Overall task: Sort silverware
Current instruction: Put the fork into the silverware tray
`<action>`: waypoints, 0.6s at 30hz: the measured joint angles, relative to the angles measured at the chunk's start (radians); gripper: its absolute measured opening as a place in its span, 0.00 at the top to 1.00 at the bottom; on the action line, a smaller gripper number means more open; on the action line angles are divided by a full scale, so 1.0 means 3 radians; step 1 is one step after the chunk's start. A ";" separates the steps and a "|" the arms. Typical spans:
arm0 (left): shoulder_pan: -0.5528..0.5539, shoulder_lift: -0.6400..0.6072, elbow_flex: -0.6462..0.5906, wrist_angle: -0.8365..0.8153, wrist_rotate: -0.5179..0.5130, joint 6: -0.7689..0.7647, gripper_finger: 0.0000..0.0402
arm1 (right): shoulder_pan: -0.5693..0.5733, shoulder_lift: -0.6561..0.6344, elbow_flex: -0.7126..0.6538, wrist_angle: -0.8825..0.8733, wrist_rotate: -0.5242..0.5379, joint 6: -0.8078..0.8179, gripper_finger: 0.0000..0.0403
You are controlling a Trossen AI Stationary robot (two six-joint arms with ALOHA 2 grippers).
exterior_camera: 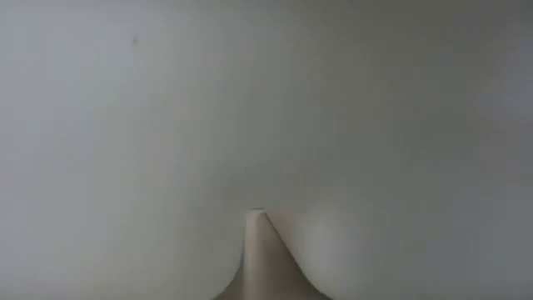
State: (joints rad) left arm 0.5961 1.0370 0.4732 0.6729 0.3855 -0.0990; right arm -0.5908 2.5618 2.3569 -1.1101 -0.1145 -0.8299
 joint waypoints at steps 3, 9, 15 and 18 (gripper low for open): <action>0.0000 0.0000 0.0000 -0.0001 0.0023 -0.0001 0.72 | -0.0014 0.0000 0.0000 -0.0056 -0.0053 0.0008 0.56; -0.0001 -0.0002 0.0000 0.0000 0.0025 -0.0081 0.72 | -0.0030 0.0024 -0.0001 -0.0245 -0.0051 -0.0060 0.56; 0.0000 -0.0004 0.0000 -0.0001 0.0025 -0.0083 0.72 | -0.0171 0.0025 -0.0005 -0.0201 -0.0092 -0.0207 0.56; 0.0000 -0.0005 0.0000 0.0001 0.0025 -0.0083 0.72 | -0.0221 0.0025 -0.0005 -0.0237 -0.0198 -0.0239 0.56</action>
State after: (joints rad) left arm 0.5961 1.0355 0.4732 0.6731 0.3929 -0.1238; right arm -0.6571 2.5694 2.3554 -1.1811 -0.1740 -0.9016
